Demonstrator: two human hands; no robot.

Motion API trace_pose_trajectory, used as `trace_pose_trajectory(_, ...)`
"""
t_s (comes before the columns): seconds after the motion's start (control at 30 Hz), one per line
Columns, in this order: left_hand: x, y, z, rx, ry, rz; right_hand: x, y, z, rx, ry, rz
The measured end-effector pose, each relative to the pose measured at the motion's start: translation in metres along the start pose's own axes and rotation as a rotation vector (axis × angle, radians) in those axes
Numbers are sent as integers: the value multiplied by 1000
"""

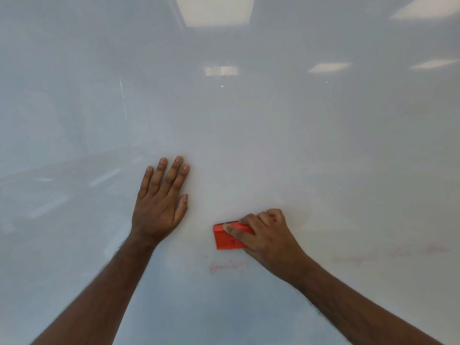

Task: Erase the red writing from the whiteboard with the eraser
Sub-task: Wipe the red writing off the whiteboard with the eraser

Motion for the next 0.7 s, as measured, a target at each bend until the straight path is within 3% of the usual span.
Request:
trace_pose_trajectory(0.17, -1, 0, 0, 0, -5, -6, 29, 7, -59, -124, 39, -97)
trace_pose_trajectory(0.33, -1, 0, 0, -4, -16, -10, 50, -32, -76, -242, 81, -239)
trace_pose_trajectory(0.53, -1, -1, 0, -5, -21, -9, 44, -84, -40, -340, -18, -274)
trace_pose_trajectory(0.7, 0, -2, 0, -14, -23, -6, 10, -67, 16, -248, -39, -165)
Point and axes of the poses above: each hand's wrist, its own y-axis towards the middle knuckle, its own x-axis out of the palm, z = x × y, the point moved 7 cm from there along y, towards the middle knuckle, and after that the axes turned 15 degrees about x, right-handed, at the moved point
